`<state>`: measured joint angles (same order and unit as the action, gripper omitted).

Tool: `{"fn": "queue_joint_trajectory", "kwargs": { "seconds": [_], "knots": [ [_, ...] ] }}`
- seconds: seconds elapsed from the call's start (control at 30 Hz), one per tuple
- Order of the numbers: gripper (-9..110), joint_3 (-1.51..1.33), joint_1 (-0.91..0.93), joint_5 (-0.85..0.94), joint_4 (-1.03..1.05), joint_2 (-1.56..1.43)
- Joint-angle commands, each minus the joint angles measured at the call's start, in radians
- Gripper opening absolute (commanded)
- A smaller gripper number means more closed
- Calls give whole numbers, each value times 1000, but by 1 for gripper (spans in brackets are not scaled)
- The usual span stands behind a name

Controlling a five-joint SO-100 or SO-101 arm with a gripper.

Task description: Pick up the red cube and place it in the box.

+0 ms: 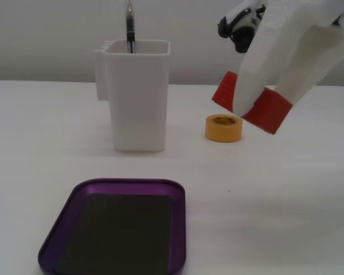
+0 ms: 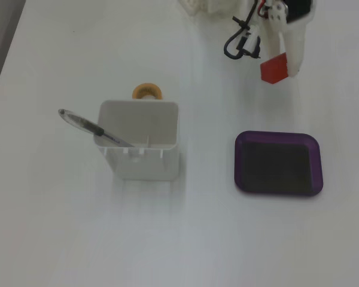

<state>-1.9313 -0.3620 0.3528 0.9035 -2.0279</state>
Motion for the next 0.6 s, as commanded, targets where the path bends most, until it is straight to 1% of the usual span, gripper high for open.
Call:
{"fn": "queue_joint_trajectory", "kwargs": {
  "seconds": [0.0,0.17,0.3,0.57],
  "knots": [
    [-1,31,0,2,-121,83],
    [-1,117,5,-23,-238,268],
    [-1,279,26,-95,-232,403],
    [-1,514,86,-137,-230,629]
  ]
}}
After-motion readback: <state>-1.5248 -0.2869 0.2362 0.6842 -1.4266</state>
